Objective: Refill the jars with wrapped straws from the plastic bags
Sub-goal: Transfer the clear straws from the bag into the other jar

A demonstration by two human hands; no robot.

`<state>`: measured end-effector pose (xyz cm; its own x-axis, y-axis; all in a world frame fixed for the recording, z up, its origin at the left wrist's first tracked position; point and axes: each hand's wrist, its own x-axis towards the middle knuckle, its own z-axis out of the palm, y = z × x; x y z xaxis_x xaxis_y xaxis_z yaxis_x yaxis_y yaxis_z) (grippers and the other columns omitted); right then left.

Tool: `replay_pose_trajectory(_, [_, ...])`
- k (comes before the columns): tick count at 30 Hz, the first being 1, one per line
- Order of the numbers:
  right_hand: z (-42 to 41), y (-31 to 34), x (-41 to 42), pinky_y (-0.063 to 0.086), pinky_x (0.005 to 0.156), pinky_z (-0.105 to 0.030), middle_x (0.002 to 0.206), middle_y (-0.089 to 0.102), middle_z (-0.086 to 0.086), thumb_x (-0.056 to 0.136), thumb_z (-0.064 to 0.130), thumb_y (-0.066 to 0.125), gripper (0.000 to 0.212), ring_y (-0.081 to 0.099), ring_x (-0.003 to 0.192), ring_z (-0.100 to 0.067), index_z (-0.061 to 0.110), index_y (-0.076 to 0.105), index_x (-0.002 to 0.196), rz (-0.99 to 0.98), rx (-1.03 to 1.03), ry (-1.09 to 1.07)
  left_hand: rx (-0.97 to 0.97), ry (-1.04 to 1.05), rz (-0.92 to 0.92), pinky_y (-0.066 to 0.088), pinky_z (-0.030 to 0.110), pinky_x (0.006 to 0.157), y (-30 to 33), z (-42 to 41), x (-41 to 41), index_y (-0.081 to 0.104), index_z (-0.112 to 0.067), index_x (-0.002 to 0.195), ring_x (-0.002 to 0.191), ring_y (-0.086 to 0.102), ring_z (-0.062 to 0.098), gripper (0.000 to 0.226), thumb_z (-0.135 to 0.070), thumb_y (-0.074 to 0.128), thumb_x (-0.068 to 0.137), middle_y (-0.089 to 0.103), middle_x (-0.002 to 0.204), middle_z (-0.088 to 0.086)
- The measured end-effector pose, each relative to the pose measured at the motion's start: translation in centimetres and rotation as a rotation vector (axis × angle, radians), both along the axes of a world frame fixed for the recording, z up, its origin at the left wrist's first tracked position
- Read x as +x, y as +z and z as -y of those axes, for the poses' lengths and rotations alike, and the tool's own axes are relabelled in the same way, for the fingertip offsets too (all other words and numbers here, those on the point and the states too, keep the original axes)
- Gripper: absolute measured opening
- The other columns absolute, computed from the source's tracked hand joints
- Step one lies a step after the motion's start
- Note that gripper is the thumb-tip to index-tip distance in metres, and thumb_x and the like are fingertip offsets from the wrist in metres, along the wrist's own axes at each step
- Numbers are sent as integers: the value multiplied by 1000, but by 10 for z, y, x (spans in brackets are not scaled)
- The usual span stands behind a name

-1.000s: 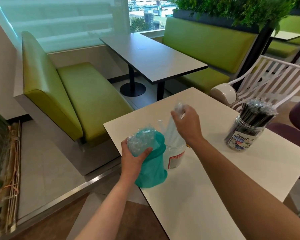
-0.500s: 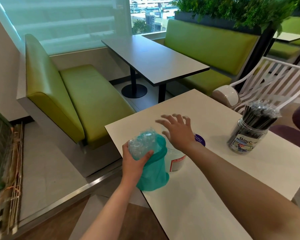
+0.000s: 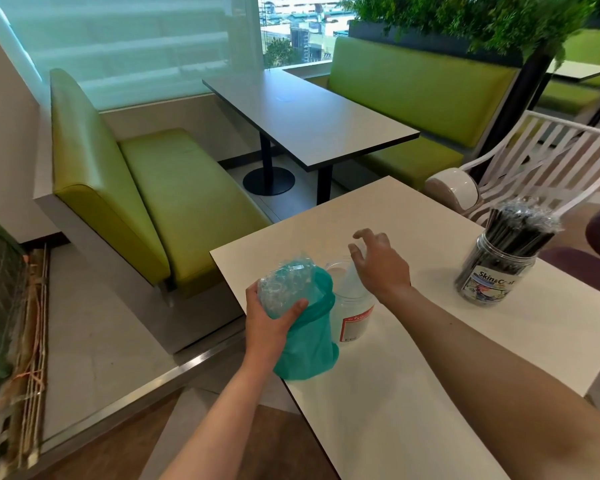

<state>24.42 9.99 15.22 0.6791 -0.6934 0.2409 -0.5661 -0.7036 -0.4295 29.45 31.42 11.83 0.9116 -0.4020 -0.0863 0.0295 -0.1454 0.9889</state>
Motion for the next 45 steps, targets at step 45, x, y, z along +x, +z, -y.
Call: replay_pose_trajectory(45, [-72,4,-21,52,69,-11,125,37,2,83,12,73,60,54,92,-9,24,45,136,55,706,455,-9,-59,45,51,30,94,-2,-11,2,29,-36,130,119,50,12,77,-37,82,72,45,130,-8])
